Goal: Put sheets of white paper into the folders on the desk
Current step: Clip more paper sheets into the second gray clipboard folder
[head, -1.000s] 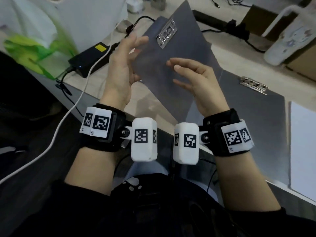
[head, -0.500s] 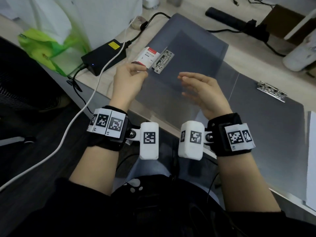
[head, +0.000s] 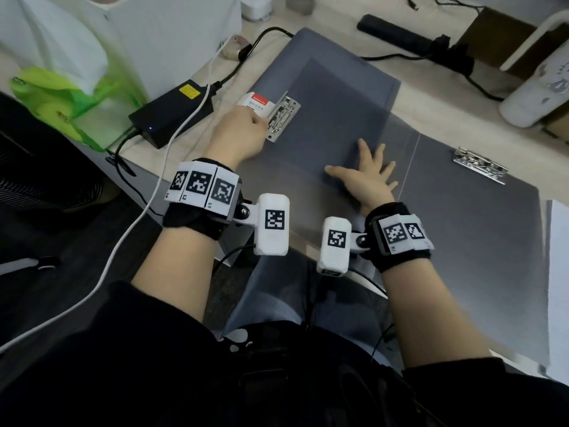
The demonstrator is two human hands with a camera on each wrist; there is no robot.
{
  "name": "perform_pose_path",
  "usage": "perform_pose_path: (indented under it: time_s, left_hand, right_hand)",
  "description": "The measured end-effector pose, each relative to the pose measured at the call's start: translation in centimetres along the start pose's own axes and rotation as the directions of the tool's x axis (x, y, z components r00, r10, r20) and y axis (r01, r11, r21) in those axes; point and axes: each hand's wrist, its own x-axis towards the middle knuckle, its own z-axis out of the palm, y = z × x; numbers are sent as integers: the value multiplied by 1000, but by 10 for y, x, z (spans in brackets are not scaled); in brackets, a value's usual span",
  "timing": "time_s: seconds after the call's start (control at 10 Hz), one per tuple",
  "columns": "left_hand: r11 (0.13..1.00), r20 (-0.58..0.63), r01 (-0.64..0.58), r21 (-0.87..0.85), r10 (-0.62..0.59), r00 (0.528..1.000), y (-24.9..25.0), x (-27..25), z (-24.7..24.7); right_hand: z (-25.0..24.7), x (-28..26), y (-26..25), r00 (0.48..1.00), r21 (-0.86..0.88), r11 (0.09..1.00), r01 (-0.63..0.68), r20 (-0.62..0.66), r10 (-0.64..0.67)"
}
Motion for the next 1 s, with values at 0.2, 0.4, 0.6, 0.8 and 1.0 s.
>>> perform_pose_path:
  time_s: [0.2,0.4,0.6,0.8,1.0]
  left_hand:
    - [995,-38,70,-76,-73,997,-5,9,13]
    - [989,-78,87,-123,-97,992,-9,9,17]
    - [978,-154,109,-179,-138,978,-8,8,15]
    - [973,-119,136,-187,-160,980,-5,4,13]
    - [994,-130,106,-33,-110,985,0,3,8]
  right_hand:
    - [8,4,-1,999,-98,995,-25,21,28]
    - [10,7,-1,998,-155,987,-41,46,49]
    - [12,6,-3,997,-211,976,-50,54,63]
    - [11,5,-5,994,-252,967,-48,80,70]
    - [9,3,-5,993,-265,963,-43,91,70]
